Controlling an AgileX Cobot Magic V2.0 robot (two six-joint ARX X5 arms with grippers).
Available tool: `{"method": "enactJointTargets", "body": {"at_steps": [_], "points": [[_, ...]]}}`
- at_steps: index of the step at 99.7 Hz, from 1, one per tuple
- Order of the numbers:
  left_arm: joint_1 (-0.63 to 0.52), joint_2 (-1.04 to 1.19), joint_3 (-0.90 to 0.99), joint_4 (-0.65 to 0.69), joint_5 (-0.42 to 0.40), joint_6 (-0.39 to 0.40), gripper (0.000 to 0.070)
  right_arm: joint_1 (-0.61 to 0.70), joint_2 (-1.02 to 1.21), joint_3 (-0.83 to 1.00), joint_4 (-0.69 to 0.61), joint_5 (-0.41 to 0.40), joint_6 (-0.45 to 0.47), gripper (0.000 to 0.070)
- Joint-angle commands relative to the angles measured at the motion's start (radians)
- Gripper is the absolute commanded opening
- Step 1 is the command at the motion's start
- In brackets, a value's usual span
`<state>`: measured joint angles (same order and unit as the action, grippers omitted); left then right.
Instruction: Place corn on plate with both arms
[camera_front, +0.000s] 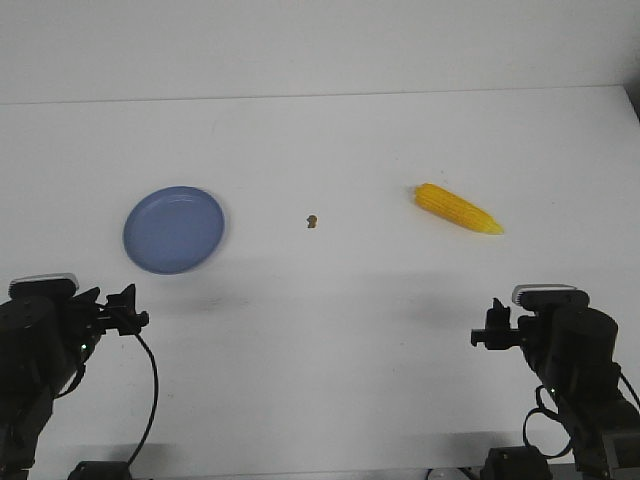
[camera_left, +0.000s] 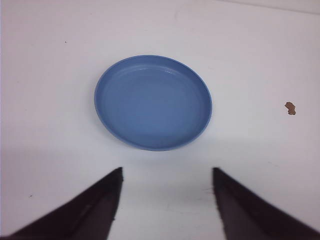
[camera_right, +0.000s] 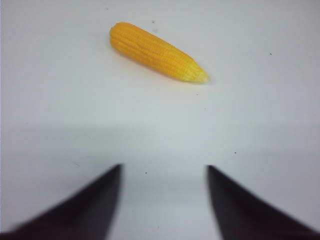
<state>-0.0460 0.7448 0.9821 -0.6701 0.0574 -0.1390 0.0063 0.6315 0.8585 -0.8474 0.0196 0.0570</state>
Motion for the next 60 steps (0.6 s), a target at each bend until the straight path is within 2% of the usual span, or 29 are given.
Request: {"method": "enactJointTargets", "body": {"at_steps": [1, 26, 60], "points": [[0.0, 0.006, 0.021, 0.006, 0.003, -0.012, 0.0435, 0.0, 0.004, 0.019, 0.014, -0.002, 0.003, 0.0498], [0.01, 0.064, 0.025, 0.058, 0.002, -0.052, 0.0434, 0.0, 0.004, 0.019, 0.047, -0.001, 0.003, 0.0498], [0.15, 0.456, 0.103, 0.216, 0.005, -0.135, 0.0435, 0.0, 0.004, 0.019, 0.054, -0.001, 0.003, 0.0498]]}}
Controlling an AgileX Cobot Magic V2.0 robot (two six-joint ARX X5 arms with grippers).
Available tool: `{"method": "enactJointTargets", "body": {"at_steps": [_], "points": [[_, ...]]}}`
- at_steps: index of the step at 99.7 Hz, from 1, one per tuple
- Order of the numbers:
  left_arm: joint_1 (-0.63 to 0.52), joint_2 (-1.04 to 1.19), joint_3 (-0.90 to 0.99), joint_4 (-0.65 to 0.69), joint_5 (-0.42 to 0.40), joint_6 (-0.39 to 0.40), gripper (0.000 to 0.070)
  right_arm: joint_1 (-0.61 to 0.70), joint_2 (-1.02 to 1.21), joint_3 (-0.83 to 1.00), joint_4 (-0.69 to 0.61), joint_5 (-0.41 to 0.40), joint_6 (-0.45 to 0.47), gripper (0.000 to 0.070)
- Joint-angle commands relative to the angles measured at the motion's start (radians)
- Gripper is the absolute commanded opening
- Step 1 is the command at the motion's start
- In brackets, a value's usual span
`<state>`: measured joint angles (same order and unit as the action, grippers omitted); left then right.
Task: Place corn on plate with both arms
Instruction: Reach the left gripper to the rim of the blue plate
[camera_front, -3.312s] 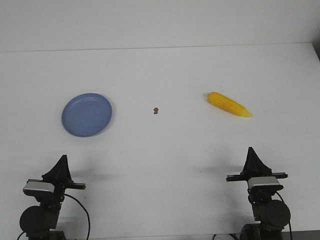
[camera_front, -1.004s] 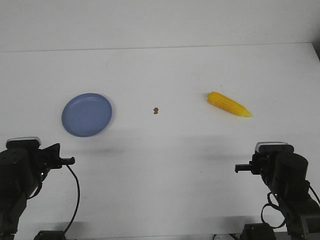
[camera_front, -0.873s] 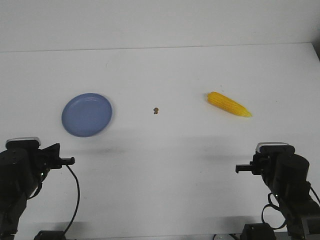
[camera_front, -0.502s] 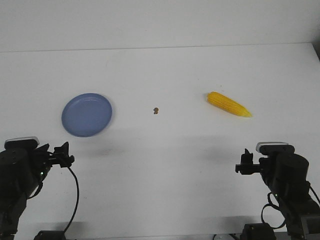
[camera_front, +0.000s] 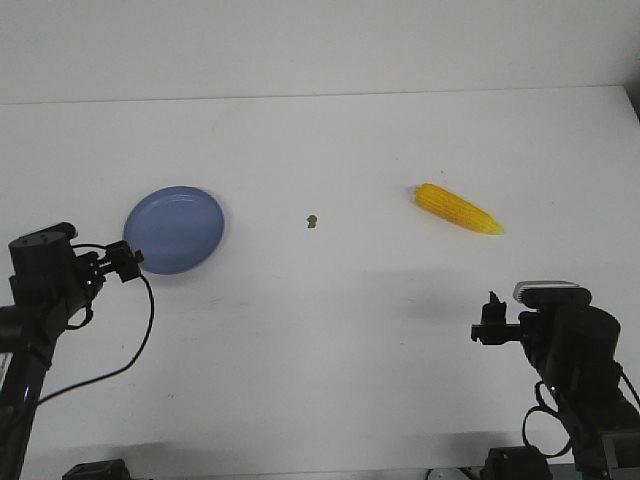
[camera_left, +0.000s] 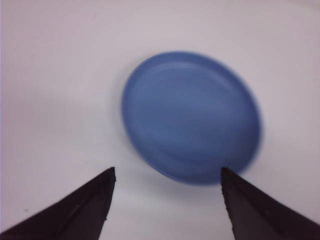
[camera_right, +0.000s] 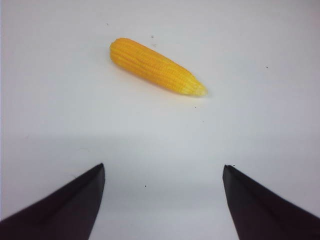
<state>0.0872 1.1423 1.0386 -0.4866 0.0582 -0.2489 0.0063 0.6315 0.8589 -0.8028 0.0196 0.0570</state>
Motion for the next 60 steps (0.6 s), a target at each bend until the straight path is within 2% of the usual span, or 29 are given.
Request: {"method": "enactJointTargets", "body": {"at_steps": [1, 27, 60], "points": [[0.02, 0.071, 0.051, 0.037, 0.005, -0.026, 0.0435, 0.0, 0.004, 0.018, 0.01, -0.001, 0.003, 0.0498], [0.074, 0.359, 0.201, 0.077, 0.021, -0.032, 0.0435, 0.0, 0.004, 0.018, 0.01, -0.002, 0.003, 0.0498], [0.085, 0.578, 0.297, 0.091, 0.021, -0.024, 0.0435, 0.0, 0.004, 0.018, 0.009, -0.002, 0.004, 0.0498]]}}
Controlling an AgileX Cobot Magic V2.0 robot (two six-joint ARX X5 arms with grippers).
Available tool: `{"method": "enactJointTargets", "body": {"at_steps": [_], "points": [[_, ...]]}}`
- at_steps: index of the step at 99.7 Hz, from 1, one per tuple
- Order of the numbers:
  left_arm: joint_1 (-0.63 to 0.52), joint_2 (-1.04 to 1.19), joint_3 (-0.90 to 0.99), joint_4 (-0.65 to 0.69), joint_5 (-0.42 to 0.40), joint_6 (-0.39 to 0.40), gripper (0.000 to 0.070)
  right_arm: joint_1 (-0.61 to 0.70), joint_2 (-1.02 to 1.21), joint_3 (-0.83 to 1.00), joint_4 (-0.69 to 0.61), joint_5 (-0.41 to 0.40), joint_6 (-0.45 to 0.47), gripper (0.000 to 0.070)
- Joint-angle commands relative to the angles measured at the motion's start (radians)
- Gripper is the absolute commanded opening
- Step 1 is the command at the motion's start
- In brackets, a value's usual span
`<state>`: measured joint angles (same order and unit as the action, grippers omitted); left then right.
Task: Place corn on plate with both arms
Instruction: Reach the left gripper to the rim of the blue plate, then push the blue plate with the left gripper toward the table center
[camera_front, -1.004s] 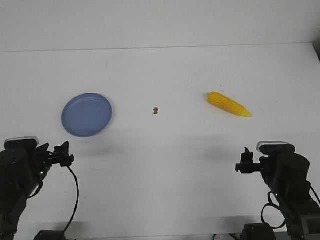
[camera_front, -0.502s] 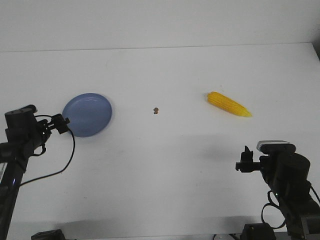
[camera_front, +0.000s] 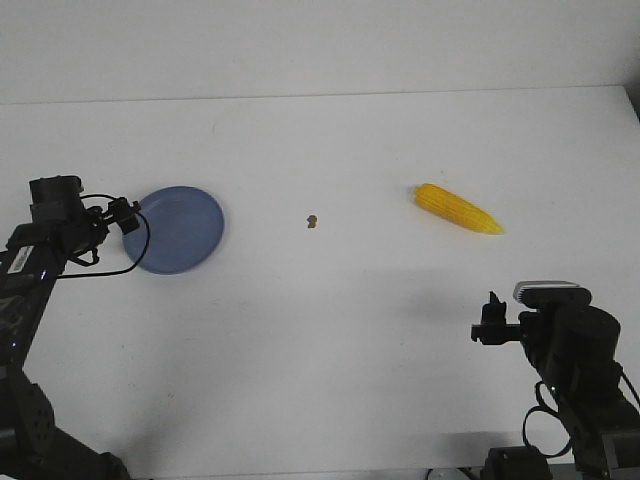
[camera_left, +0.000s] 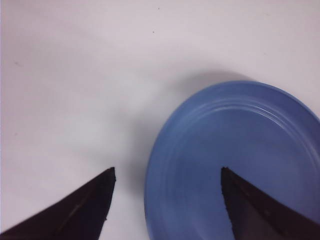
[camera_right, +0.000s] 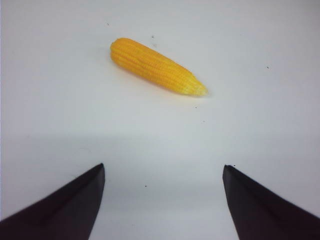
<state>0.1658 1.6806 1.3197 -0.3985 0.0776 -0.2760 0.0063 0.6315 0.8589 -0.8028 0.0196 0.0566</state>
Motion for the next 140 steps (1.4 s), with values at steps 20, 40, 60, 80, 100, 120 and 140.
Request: {"method": "enactJointTargets", "body": {"at_steps": [20, 40, 60, 80, 100, 120, 140], "points": [[0.014, 0.114, 0.016, 0.003, 0.002, 0.003, 0.0435, 0.0, 0.004, 0.018, 0.009, -0.002, 0.007, 0.0498], [0.013, 0.146, 0.016, 0.004, 0.013, 0.003, 0.0435, 0.0, 0.004, 0.018, 0.009, -0.001, 0.007, 0.0498], [0.011, 0.156, 0.016, 0.005, 0.013, 0.002, 0.0434, 0.0, 0.004, 0.018, 0.009, -0.002, 0.007, 0.0498], [0.007, 0.187, 0.016, 0.003, 0.018, 0.003, 0.0434, 0.0, 0.004, 0.018, 0.009, -0.001, 0.007, 0.0498], [0.007, 0.199, 0.016, -0.001, 0.036, 0.003, 0.0396, 0.0, 0.004, 0.018, 0.009, -0.002, 0.007, 0.0498], [0.007, 0.197, 0.016, -0.003, 0.042, 0.032, 0.0003, 0.0, 0.004, 0.018, 0.009, -0.002, 0.007, 0.0498], [0.013, 0.171, 0.016, -0.005, 0.142, 0.032, 0.0005, 0.0, 0.004, 0.018, 0.009, -0.001, 0.007, 0.0498]]}}
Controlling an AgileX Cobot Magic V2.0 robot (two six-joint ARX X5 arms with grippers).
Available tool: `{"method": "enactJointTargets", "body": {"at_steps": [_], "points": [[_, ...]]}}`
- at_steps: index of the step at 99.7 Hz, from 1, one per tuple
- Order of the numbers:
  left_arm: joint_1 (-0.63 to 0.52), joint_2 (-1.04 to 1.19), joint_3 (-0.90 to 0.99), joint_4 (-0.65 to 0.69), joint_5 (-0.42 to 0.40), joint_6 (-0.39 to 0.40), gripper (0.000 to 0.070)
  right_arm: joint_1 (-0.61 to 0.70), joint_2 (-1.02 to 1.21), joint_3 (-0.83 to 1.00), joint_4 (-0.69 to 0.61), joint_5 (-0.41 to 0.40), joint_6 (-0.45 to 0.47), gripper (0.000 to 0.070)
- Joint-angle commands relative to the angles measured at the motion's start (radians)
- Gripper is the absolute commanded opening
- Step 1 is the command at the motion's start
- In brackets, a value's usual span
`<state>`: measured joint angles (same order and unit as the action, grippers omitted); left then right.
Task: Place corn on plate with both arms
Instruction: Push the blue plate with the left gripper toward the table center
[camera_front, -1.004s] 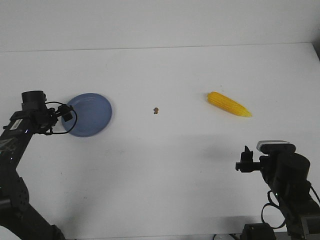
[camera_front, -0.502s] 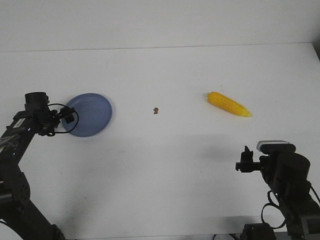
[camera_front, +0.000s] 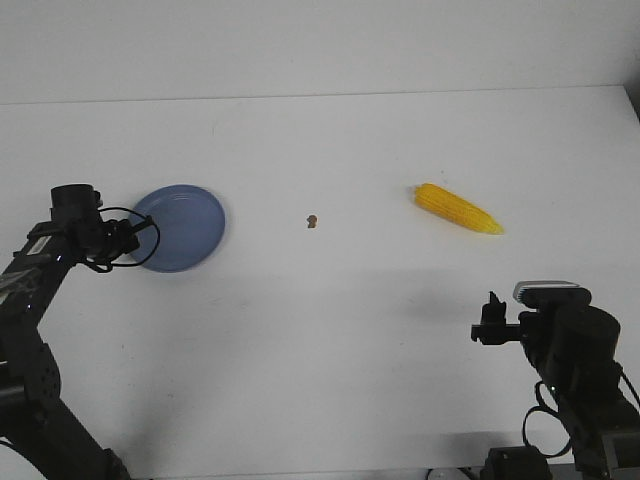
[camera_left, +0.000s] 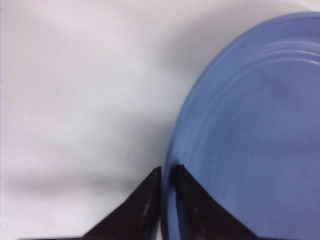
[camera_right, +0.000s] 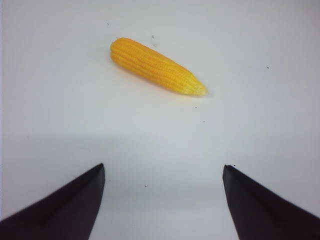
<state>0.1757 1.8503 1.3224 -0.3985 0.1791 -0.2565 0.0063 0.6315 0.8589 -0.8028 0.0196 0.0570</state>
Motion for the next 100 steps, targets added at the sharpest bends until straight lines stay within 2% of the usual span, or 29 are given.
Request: {"method": "enactJointTargets", "body": {"at_steps": [1, 9, 15, 36, 51, 60, 72, 87, 100], "points": [[0.003, -0.002, 0.014, -0.006, 0.052, 0.013, 0.0005, 0.0, 0.004, 0.018, 0.009, -0.001, 0.007, 0.0498], [0.003, -0.042, 0.014, -0.024, 0.135, 0.016, 0.0005, 0.0, 0.004, 0.018, 0.01, -0.001, 0.007, 0.0498], [-0.002, -0.074, 0.014, -0.039, 0.164, 0.019, 0.0005, 0.0, 0.004, 0.018, 0.01, -0.001, 0.007, 0.0498], [-0.081, -0.219, 0.01, -0.1, 0.196, 0.032, 0.0005, 0.0, 0.005, 0.018, 0.01, -0.001, 0.006, 0.0498], [-0.198, -0.303, -0.012, -0.122, 0.249, 0.031, 0.0004, 0.0, 0.005, 0.018, 0.011, -0.001, 0.006, 0.0498], [-0.286, -0.326, -0.039, -0.135, 0.252, 0.036, 0.0004, 0.0, 0.005, 0.018, 0.018, -0.001, 0.007, 0.0498], [-0.408, -0.329, -0.106, -0.113, 0.252, 0.034, 0.0004, 0.0, 0.005, 0.018, 0.024, -0.001, 0.006, 0.0498], [-0.533, -0.329, -0.234, -0.019, 0.271, 0.006, 0.0005, 0.0, 0.005, 0.018, 0.024, -0.001, 0.006, 0.0498], [-0.584, -0.328, -0.312, 0.049, 0.271, -0.018, 0.0004, 0.0, 0.005, 0.018, 0.024, -0.001, 0.006, 0.0498]]}}
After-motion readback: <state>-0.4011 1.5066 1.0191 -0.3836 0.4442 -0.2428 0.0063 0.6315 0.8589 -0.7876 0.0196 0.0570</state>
